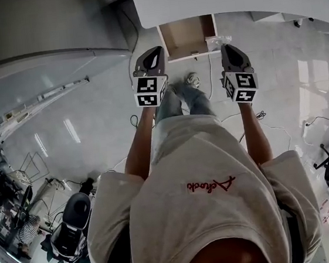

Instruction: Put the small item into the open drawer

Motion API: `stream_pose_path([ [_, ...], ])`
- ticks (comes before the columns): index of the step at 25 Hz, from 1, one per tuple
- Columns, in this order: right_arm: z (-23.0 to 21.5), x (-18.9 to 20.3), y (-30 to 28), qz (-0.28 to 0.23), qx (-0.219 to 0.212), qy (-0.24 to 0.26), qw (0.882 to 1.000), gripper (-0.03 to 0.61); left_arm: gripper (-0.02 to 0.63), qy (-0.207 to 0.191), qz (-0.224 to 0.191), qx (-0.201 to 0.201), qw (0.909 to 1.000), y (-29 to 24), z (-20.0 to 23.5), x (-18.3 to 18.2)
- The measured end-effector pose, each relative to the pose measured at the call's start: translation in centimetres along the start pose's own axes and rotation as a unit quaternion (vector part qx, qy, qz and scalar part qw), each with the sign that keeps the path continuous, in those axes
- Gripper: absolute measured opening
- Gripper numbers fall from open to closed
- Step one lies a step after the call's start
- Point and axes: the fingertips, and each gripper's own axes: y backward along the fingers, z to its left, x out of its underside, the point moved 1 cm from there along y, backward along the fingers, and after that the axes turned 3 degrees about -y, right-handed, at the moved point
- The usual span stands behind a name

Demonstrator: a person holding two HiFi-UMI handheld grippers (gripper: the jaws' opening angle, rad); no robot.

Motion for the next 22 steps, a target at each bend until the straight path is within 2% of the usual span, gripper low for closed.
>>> stream_pose_path([
  [7,0.2,1.9,-1.0,0.01,0.002,-0.009,1.0,0.012,0.009,0.001,0.009,0.013,0.9999,-1.1,-0.2,1.6],
  [17,-0.5,4.4,-2.2,0.018,0.047,-0.031,0.998,0.012,0.009,0.004,0.023,0.042,0.9989,-3.7,1.7,4.5],
  [22,-0.9,7.0,-2.7,0.031,0.063,-0.044,0.997,0.012,0.009,0.008,0.042,0.056,0.9975,-4.9,1.7,7.2],
])
